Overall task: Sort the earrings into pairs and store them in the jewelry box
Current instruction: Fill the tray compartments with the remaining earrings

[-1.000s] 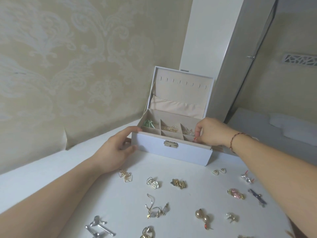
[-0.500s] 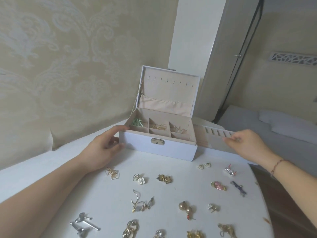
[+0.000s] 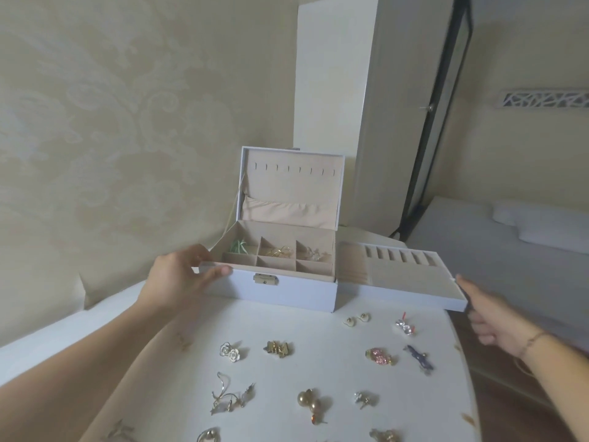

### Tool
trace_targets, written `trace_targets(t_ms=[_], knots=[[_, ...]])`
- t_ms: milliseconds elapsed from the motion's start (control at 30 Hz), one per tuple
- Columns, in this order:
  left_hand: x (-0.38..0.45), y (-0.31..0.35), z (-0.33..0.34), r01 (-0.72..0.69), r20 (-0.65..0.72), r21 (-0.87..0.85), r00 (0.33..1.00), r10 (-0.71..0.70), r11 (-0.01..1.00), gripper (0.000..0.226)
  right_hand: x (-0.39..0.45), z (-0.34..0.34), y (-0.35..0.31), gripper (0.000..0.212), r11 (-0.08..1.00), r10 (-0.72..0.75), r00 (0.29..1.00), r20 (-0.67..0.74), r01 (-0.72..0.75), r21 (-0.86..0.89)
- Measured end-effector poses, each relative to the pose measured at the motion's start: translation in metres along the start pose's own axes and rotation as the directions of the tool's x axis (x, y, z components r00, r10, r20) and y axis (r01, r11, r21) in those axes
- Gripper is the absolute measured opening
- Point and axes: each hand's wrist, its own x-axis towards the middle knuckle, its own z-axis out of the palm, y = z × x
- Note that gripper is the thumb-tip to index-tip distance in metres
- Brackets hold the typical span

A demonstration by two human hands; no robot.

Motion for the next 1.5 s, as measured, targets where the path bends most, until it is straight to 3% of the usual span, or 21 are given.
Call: trace_targets(t_ms=[233,400,467,533,667,933,1167,1233,1433,1500], knots=[[0.01,0.006,0.011,-0.016,-0.053,0.097,0.998,0.021,0.995,0.037,0.007,0.014,-0.004,0.048,0.995,-0.025,0.996,0.083,0.017,0.097],[0.028,0.008,0.018,0.034,-0.001,0.152,0.999,-0.035,0.988,0.033,0.01,0.012,0.001,0.041,0.988,-0.08,0.983,0.164,0.057,0.142],[0.035,0.011,0.021,0.056,0.016,0.167,0.998,-0.059,0.984,0.033,0.012,0.01,0.003,0.049,0.977,-0.118,0.974,0.195,0.078,0.2],[0.04,0.015,0.024,0.062,0.025,0.176,0.997,-0.068,0.983,0.033,0.015,0.008,0.005,0.055,0.962,-0.136,0.975,0.177,0.088,0.257],[0.05,0.023,0.033,0.071,0.037,0.179,0.996,-0.079,0.981,0.032,0.017,0.001,0.007,0.029,0.943,-0.125,0.977,0.173,0.063,0.327],[0.059,0.033,0.058,0.075,0.036,0.151,0.996,-0.081,0.986,0.034,0.01,-0.026,-0.001,0.026,0.933,-0.119,0.979,0.167,0.053,0.355],[0.053,0.034,0.052,-0.039,0.063,0.091,0.997,0.033,0.995,0.031,-0.005,-0.038,-0.002,0.028,0.935,-0.117,0.975,0.19,0.043,0.353],[0.052,0.036,0.053,-0.053,0.078,0.102,0.996,0.045,0.993,0.029,-0.008,-0.042,-0.001,0.035,0.932,-0.12,0.972,0.201,0.04,0.361],[0.066,0.056,0.071,-0.011,0.118,0.116,0.993,-0.003,0.993,0.022,-0.022,-0.053,-0.005,0.096,0.915,-0.145,0.966,0.216,0.048,0.4],[0.073,0.063,0.079,0.007,0.119,0.109,0.993,-0.02,0.994,0.021,-0.025,-0.059,-0.005,0.104,0.91,-0.155,0.961,0.228,0.049,0.411]])
